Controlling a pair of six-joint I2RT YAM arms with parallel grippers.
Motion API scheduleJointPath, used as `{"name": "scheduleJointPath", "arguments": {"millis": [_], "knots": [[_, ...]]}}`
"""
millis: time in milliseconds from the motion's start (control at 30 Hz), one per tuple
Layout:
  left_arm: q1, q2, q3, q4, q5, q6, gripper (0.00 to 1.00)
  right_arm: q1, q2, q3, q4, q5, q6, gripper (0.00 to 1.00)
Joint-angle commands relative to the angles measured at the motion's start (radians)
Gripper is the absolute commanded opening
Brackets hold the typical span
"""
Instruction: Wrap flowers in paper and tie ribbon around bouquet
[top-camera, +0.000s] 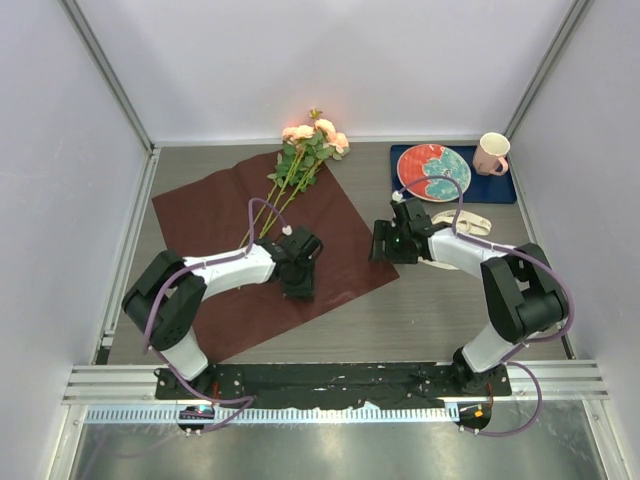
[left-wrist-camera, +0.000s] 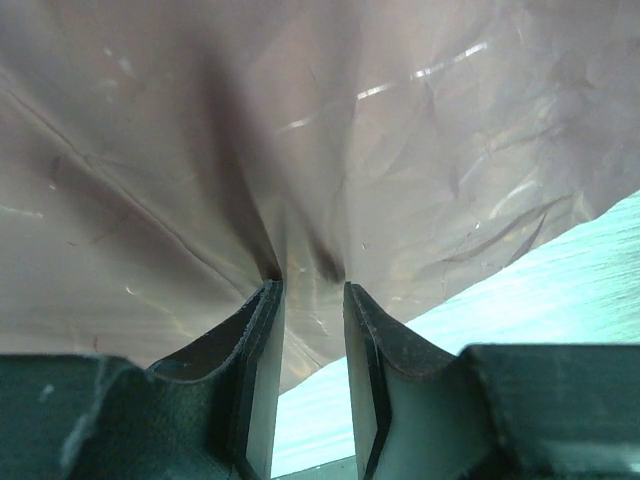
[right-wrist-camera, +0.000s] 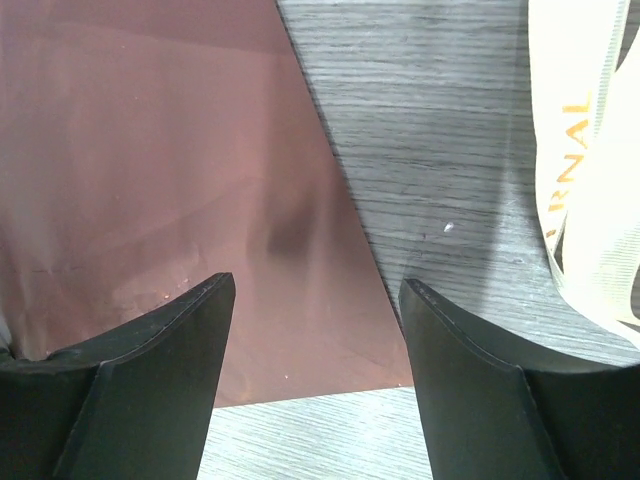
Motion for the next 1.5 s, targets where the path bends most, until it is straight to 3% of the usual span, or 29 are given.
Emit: {"name": "scheduleJointPath", "arguments": {"millis": [0,367,567,800,900,933,1033,1200,1333,1467], "knots": [[-0.041,-0.006,-0.037,-0.036,0.007,-0.032,0.34,0.009,-0.033,-0.035,-0.003,0.032,0.004,0.74],[-0.05,-0.009,-0.065,0.01,0.025,-0.065,0.34,0.038,-0.125,-0.124,0.056,-0.099,0.076,0.7],[-0.051,-0.011,-0.082,0.019,0.033,-0.063,0.34,0.038,-0.158,-0.119,0.049,-0.097,0.107,0.54],[-0.061,-0.014,-0.126,0.071,0.05,-0.083,0.35,0.037,-0.224,-0.147,-0.002,-0.07,0.112,0.47],[-0.062,-0.014,-0.134,0.08,0.076,-0.089,0.35,0.038,-0.252,-0.147,-0.048,-0.019,0.113,0.52],[-0.062,-0.022,-0.128,0.083,0.088,-0.086,0.36,0.038,-0.258,-0.147,-0.059,0.03,0.11,0.61],[-0.064,-0.089,-0.106,0.077,0.1,-0.077,0.42,0.037,-0.269,-0.149,-0.088,0.123,0.099,0.71],[-0.058,-0.143,0.013,0.024,0.091,-0.029,0.48,0.021,-0.234,-0.139,-0.102,0.13,0.09,0.73],[-0.038,-0.053,0.168,-0.012,0.087,0.012,0.47,0.02,-0.197,-0.133,-0.089,0.133,0.089,0.72],[-0.012,0.076,0.223,0.002,0.036,0.024,0.44,0.017,-0.172,-0.138,-0.071,0.121,0.087,0.71]]}}
